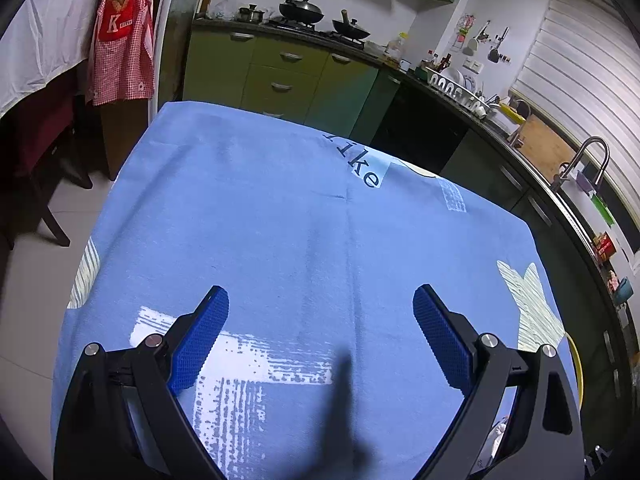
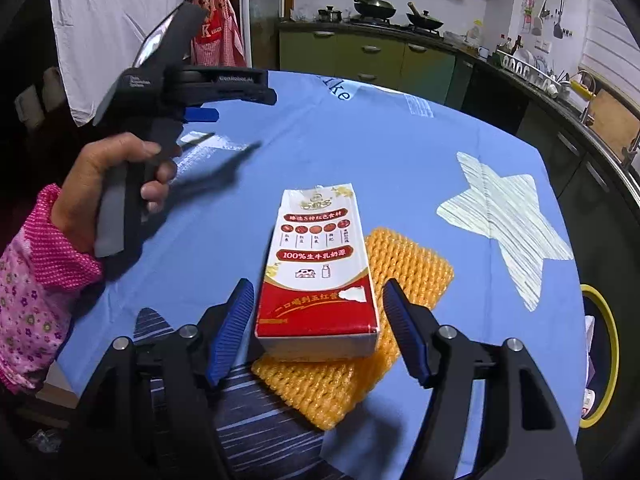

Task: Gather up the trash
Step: 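Move the right gripper to the red-and-white milk carton and grasp it, then carry the milk carton over the bin and open the right gripper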

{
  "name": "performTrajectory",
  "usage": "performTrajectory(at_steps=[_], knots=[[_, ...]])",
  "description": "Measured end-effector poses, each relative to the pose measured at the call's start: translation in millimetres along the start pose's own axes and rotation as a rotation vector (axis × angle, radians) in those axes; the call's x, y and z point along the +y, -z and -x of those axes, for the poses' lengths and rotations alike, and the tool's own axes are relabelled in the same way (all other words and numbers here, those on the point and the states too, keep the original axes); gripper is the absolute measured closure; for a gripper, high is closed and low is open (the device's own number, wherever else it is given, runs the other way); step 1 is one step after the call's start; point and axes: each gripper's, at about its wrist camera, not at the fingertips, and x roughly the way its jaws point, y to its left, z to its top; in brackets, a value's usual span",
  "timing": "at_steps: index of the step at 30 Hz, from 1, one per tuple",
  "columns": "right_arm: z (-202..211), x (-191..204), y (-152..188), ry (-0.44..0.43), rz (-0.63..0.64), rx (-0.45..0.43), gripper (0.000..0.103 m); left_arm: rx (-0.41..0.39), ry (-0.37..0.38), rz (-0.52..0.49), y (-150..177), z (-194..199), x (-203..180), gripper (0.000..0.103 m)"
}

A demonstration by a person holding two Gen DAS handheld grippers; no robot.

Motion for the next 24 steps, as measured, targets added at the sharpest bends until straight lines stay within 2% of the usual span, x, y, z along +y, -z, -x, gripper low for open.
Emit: performTrajectory(at_steps=[2, 3, 4, 5, 11, 19, 24], knots=[[-3.1, -0.1, 0.8, 0.005, 0.004, 0.004, 0.039, 0.004, 0.002, -0.005, 0.7, -0.6, -1.4, 0.011], [-5.3, -0.6, 0.8, -0.001, 0.003, 0.01, 0.043, 0.005, 0.003, -0.006, 0.9, -0.9, -2.1, 0.011], [-7.2, -0.6, 1.2, -0.006, 0.002, 0.015, 0.051, 0.007, 0.004, -0.007, 1.3, -1.2, -2.9, 0.011], [-9.2, -0.9, 1.8, -0.01, 0.002, 0.023, 0.052, 0.009, 0.006, -0.009, 1.3, -1.5, -2.9, 0.011], [-3.2, -6.2, 2.2, -0.042, -0.014, 0.01, 0.053, 0.013, 0.006, -0.009, 2.1, -1.5, -4.1, 0.011], [18.8, -29.6, 1.6, -0.118, -0.105, -0.017, 0.053, 0.024, 0.001, -0.018, 2.7, -5.1, -6.1, 0.011], [38.3, -49.0, 3.6, -0.113, -0.156, -0.05, 0.053, 0.021, 0.004, -0.021, 3.7, -4.7, -6.0, 0.011]])
